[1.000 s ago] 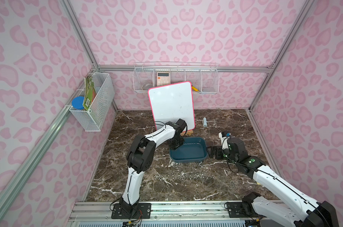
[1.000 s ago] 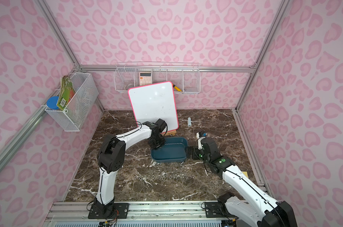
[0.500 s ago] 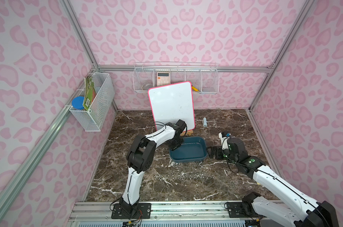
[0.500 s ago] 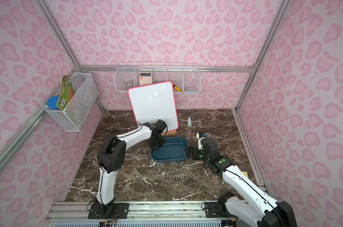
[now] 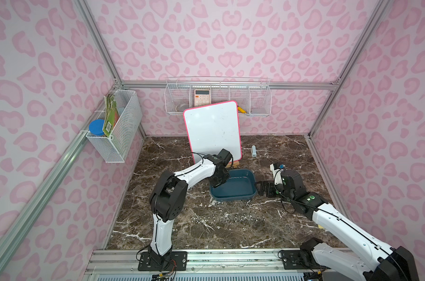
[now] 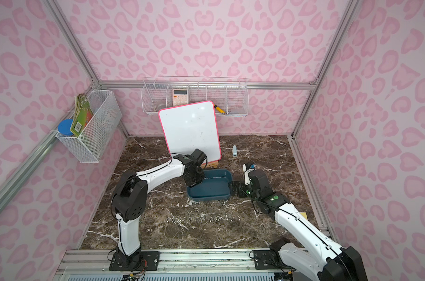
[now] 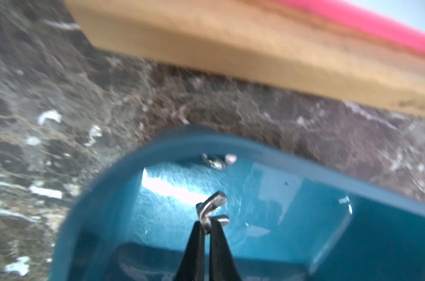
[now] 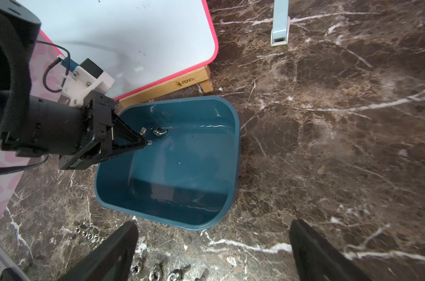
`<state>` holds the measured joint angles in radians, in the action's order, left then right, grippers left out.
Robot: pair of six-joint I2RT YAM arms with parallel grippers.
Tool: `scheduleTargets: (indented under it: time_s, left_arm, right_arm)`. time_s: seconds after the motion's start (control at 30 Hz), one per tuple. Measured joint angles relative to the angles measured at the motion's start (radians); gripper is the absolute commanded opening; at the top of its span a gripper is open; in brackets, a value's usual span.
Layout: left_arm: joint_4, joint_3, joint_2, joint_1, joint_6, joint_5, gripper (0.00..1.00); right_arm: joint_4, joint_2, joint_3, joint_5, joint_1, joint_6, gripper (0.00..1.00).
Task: Take out the wing nut from the storage box
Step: Pick up the wing nut from the storage box.
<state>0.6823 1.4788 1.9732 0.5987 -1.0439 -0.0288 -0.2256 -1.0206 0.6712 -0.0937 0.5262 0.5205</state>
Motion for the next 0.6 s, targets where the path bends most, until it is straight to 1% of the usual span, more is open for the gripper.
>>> scheduleTargets:
  time_s: [0.17,0.27,0.37,0.4,0.53,0.6]
  left_arm:
    - [-0.171,-0.137,-0.084,0.006,0.064,-0.109,0.03]
    - [-0.275,-0.188,-0.13,0.01,0.11,-0.197,0.03]
    - [-0.349,-0.213,-0.159,0.011,0.158,-0.283,0.02]
    - [-0.365,-0.216,-0.164,0.01,0.168,-0.305,0.02]
    - [-0.396,-0.226,-0.185,0.011,0.213,-0.375,0.02]
    - [-0.399,-0.229,-0.195,0.017,0.233,-0.398,0.02]
  right_arm:
    - [0.063,-0.045,0.016,-0.072,0.0,0.01,0.81]
    - [0.107,-0.098,0.036,-0.128,-0.003,0.029,0.72]
    - [0.148,-0.169,0.068,-0.192,-0.006,0.048,0.52]
    - [0.158,-0.194,0.079,-0.211,-0.008,0.057,0.49]
    - [0.184,-0.286,0.136,-0.278,-0.017,0.076,0.46]
    - [0.193,-0.325,0.161,-0.306,-0.021,0.079,0.39]
